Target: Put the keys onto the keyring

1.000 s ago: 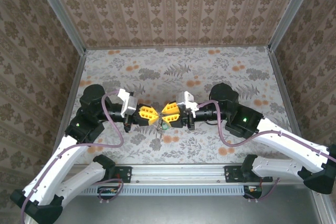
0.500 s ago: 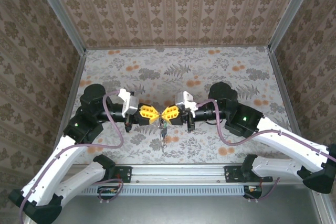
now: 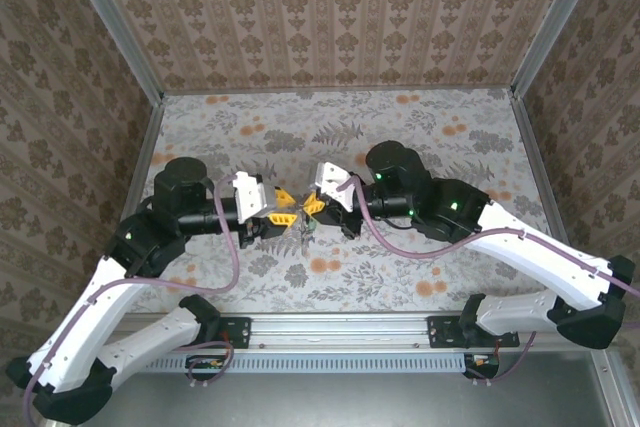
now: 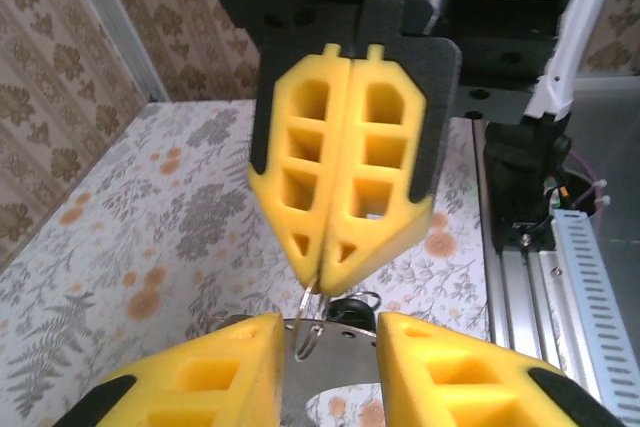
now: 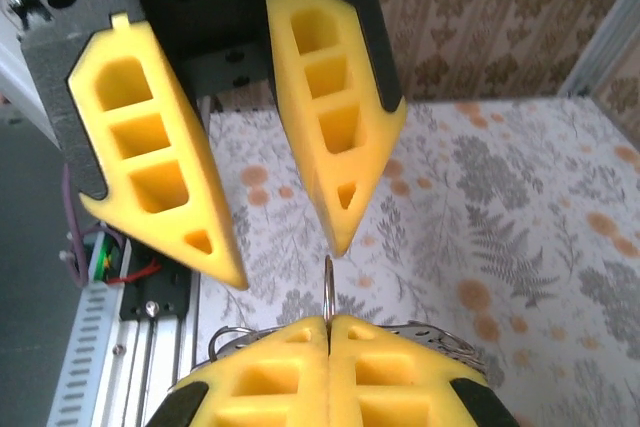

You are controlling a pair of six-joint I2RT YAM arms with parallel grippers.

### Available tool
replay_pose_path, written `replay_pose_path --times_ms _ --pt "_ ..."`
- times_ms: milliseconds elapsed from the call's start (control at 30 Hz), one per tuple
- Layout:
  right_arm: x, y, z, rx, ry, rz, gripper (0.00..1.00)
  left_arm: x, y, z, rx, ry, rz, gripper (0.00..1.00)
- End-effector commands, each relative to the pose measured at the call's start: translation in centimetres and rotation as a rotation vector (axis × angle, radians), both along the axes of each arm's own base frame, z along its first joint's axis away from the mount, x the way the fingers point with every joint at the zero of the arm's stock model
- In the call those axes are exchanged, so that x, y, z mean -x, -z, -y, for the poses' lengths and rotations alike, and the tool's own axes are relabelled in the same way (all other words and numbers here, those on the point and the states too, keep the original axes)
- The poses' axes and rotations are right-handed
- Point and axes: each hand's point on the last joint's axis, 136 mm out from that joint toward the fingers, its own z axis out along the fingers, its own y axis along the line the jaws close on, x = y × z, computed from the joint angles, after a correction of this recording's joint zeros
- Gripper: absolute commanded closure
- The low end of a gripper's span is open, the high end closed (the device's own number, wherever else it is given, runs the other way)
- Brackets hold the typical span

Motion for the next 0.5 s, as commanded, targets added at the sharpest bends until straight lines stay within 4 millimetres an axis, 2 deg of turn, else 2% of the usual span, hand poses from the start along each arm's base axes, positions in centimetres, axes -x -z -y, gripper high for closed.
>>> replay_pose_path --times_ms 0,467 --pt "-0.3 0.0 0.5 0.062 0.034 0.026 1.00 -0.5 -0.1 -0.4 -0.044 -0.032 0.051 0.72" --pt "0.3 -0.7 0.0 0.057 0.004 0.038 1.00 -0.3 1.4 0.4 -0.119 -0.011 0.041 0.73"
